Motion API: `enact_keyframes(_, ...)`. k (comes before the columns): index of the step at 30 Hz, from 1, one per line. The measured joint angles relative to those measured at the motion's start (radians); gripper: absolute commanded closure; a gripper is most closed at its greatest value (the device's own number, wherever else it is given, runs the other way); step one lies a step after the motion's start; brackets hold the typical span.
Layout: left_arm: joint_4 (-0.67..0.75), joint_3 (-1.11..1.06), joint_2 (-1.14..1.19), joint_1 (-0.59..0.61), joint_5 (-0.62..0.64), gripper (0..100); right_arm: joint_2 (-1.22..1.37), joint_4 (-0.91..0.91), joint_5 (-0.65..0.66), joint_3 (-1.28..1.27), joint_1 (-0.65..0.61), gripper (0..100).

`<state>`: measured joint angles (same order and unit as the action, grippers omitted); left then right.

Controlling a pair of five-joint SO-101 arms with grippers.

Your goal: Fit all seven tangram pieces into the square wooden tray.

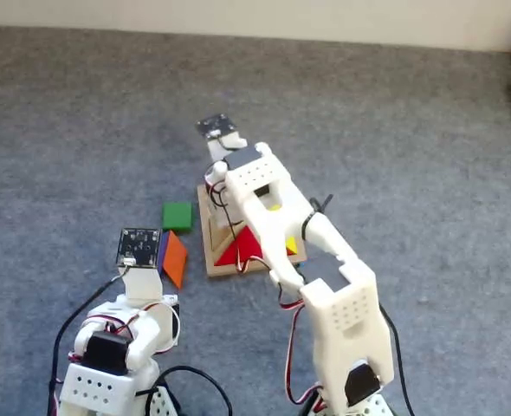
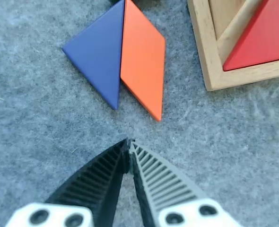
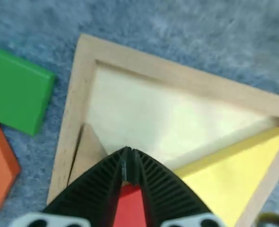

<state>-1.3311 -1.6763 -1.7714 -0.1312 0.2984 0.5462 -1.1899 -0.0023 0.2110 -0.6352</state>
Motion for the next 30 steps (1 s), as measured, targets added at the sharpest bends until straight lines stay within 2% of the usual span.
enact_keyframes(10,0.000,0.000,0.000,0.000,0.000,99,-0.028,0.063,0.000,-0.083,-0.034,99.2)
enact_keyframes(23,0.000,0.000,0.000,0.000,0.000,99,-0.043,-0.097,0.041,-0.100,-0.084,99.3)
enact_keyframes(30,0.000,0.000,0.000,0.000,0.000,99,-0.206,-0.121,0.046,-0.137,-0.046,99.3)
